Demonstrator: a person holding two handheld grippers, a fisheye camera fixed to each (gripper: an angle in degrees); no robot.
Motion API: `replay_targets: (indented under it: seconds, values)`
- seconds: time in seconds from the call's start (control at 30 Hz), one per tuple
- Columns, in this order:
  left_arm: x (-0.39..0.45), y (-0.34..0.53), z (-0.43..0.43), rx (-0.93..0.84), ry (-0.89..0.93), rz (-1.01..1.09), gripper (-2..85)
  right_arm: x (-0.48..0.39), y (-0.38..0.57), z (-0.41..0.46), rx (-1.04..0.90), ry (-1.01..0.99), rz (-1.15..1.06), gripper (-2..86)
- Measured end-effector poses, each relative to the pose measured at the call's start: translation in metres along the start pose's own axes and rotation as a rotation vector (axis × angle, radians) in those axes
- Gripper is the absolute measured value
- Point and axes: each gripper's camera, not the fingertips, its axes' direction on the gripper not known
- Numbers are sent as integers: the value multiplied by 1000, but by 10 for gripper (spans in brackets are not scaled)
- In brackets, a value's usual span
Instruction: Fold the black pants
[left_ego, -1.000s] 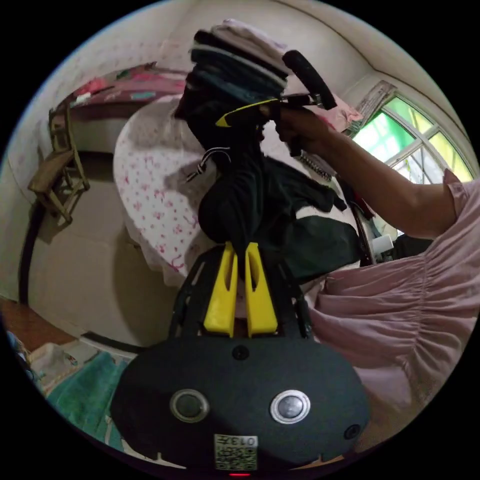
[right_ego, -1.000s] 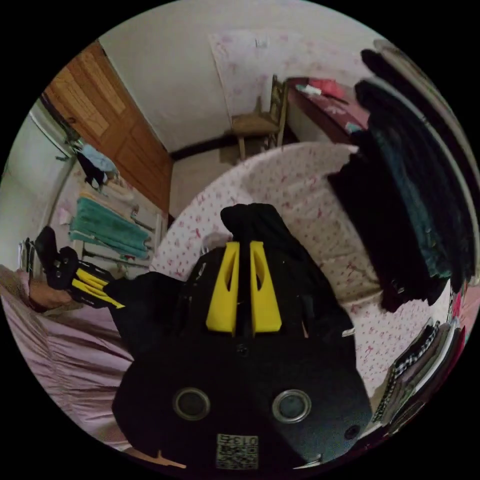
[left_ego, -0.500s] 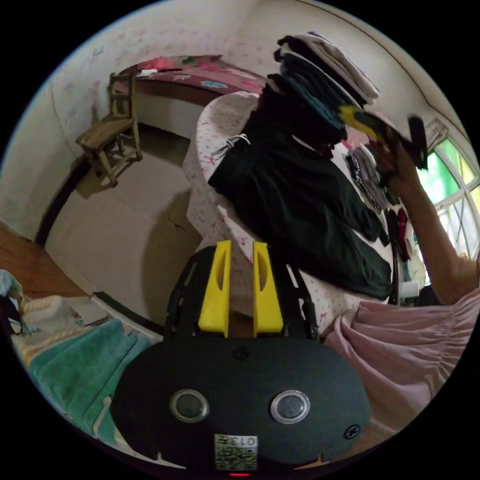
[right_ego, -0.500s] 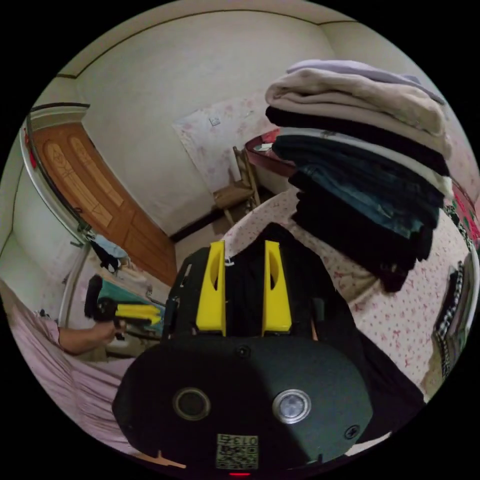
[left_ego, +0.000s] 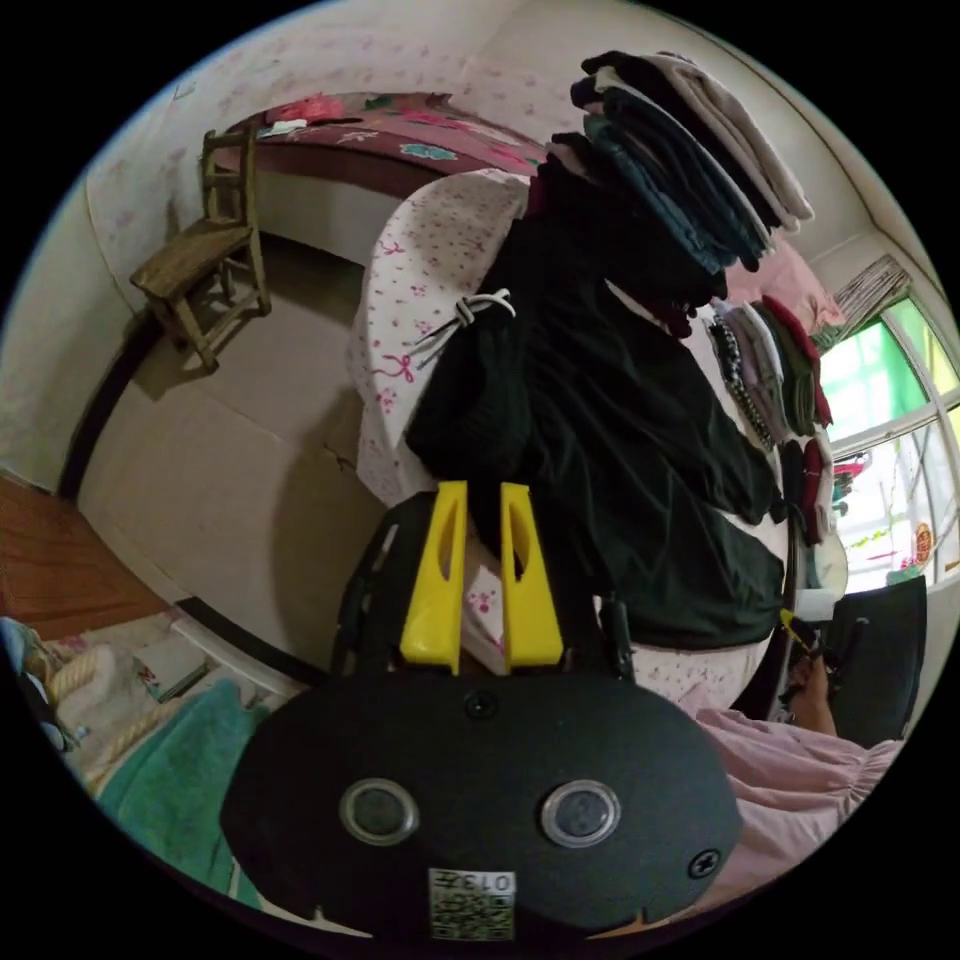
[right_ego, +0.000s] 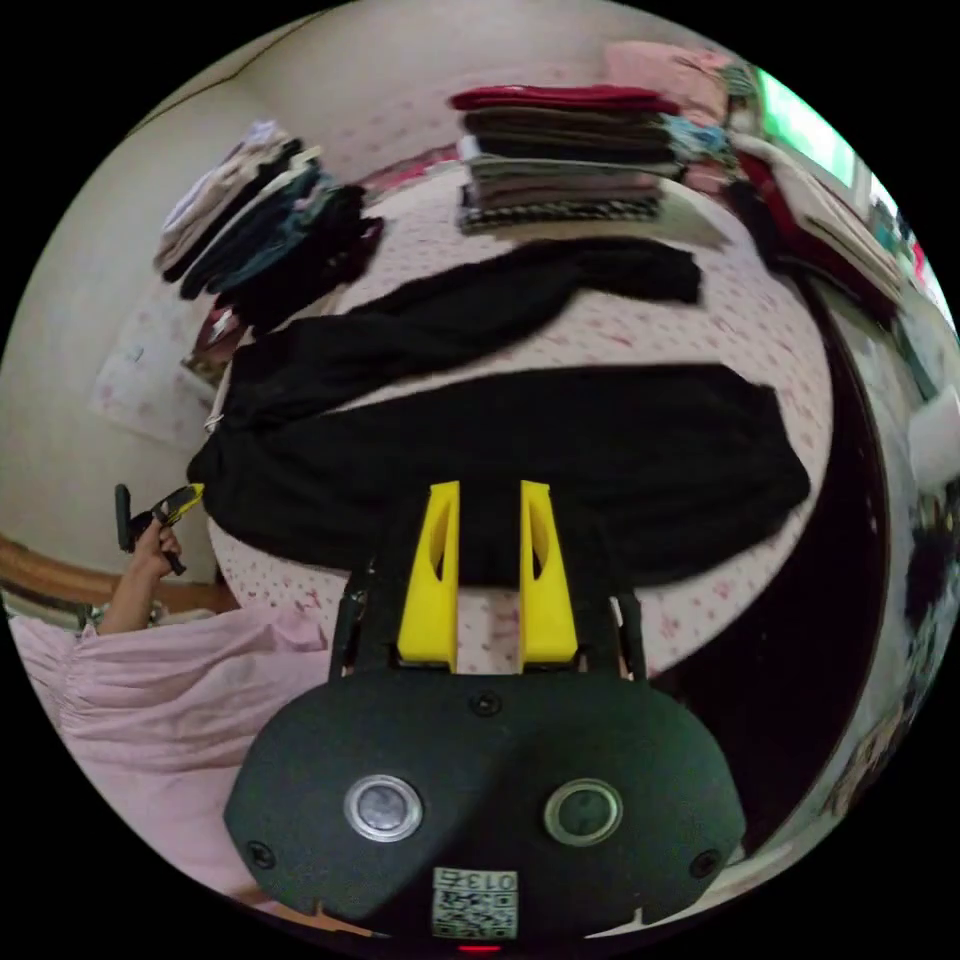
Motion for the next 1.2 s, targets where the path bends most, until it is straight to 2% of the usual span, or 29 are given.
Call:
replay_targets:
  seconds: [0.13,0.3,0.4,0.43,0.53,0.63,0.7,0.83,0.97,1.07,1.2]
  values:
    - [6,0,10,-7,53,-61,9,88,57,-22,10,48,202,87]
    - [45,18,-35,144,-135,12,6,151,92,-53,96,66,287,88]
    - [51,38,-51,205,-245,-44,17,183,104,-66,127,78,300,89]
    - [49,45,-46,202,-273,-74,29,195,108,-68,134,82,303,90]
    - [51,50,-18,62,-195,-111,62,218,114,-66,124,75,313,94]
    - [93,63,-27,235,-261,-73,60,243,118,-69,139,83,312,106]
    - [131,60,-18,263,-257,36,60,252,116,-68,135,121,300,116]
    - [245,47,65,6,-138,479,67,272,110,-51,49,161,275,117]
    - [366,100,144,-179,-147,1007,87,281,111,-48,50,155,288,91]
    - [409,141,188,-226,-219,1234,95,287,112,-49,36,189,285,62]
    - [432,154,234,-274,-315,1322,64,294,110,-66,69,149,254,43]
